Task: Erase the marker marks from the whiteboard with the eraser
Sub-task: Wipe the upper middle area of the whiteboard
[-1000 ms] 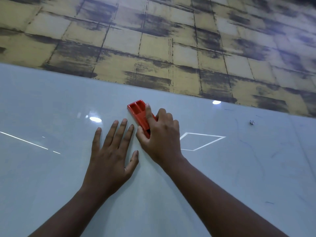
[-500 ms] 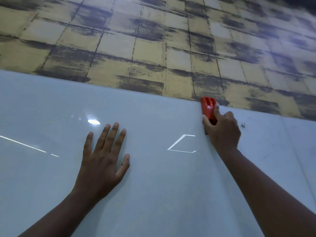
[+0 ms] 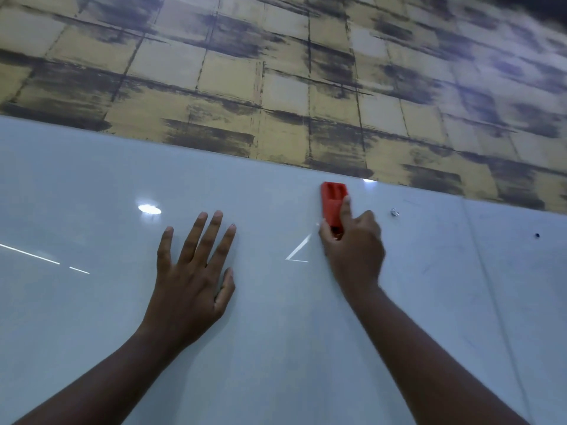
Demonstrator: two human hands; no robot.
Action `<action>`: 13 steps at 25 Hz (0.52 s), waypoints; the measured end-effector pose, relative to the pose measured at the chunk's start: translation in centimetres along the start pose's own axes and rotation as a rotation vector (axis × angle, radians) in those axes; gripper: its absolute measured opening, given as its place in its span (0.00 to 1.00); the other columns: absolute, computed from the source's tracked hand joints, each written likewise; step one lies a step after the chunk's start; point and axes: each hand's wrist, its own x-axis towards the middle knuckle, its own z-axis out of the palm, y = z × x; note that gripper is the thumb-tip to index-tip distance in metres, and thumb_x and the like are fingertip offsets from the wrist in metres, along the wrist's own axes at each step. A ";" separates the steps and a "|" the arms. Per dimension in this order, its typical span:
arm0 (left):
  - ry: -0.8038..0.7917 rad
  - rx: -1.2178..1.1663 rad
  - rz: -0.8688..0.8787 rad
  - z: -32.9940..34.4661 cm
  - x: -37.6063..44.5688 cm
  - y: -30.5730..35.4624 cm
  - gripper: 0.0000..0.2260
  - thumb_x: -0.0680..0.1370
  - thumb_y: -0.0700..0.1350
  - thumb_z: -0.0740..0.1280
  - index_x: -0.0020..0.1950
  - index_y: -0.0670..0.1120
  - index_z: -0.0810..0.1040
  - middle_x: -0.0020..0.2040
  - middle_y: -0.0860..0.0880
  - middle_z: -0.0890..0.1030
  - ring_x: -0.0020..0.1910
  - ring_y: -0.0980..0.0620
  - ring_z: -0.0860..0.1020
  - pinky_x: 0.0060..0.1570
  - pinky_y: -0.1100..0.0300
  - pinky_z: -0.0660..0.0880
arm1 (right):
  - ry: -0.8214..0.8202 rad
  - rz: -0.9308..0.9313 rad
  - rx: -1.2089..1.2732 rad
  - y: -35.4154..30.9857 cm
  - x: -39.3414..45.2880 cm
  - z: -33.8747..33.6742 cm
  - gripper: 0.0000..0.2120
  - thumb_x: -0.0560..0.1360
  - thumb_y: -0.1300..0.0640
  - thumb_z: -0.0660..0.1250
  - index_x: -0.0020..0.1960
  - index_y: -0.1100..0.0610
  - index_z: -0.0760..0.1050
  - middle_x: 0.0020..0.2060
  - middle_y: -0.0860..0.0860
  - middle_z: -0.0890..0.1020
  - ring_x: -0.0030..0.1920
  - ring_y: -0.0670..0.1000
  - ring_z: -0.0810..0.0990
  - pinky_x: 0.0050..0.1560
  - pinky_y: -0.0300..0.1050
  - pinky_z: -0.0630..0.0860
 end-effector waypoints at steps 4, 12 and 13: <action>-0.020 -0.006 -0.027 1.0 0.9 3.7 0.32 0.83 0.55 0.54 0.85 0.43 0.61 0.86 0.41 0.56 0.86 0.40 0.56 0.78 0.29 0.55 | -0.039 -0.374 0.066 -1.6 -5.3 -0.5 0.33 0.80 0.40 0.63 0.80 0.55 0.66 0.45 0.55 0.74 0.42 0.52 0.74 0.38 0.45 0.76; -0.006 -0.021 0.087 1.0 0.0 5.8 0.28 0.84 0.51 0.55 0.82 0.42 0.69 0.84 0.41 0.63 0.84 0.42 0.61 0.78 0.33 0.60 | 0.069 -0.366 0.028 4.8 -3.5 -1.1 0.31 0.76 0.40 0.63 0.75 0.54 0.74 0.41 0.56 0.74 0.38 0.58 0.76 0.35 0.50 0.76; -0.008 -0.018 0.105 1.0 -0.2 6.0 0.27 0.84 0.50 0.55 0.82 0.42 0.69 0.84 0.41 0.64 0.84 0.42 0.61 0.78 0.34 0.60 | 0.090 -0.302 0.011 6.4 -3.2 -1.3 0.31 0.76 0.40 0.63 0.75 0.53 0.75 0.41 0.56 0.74 0.38 0.59 0.76 0.35 0.50 0.76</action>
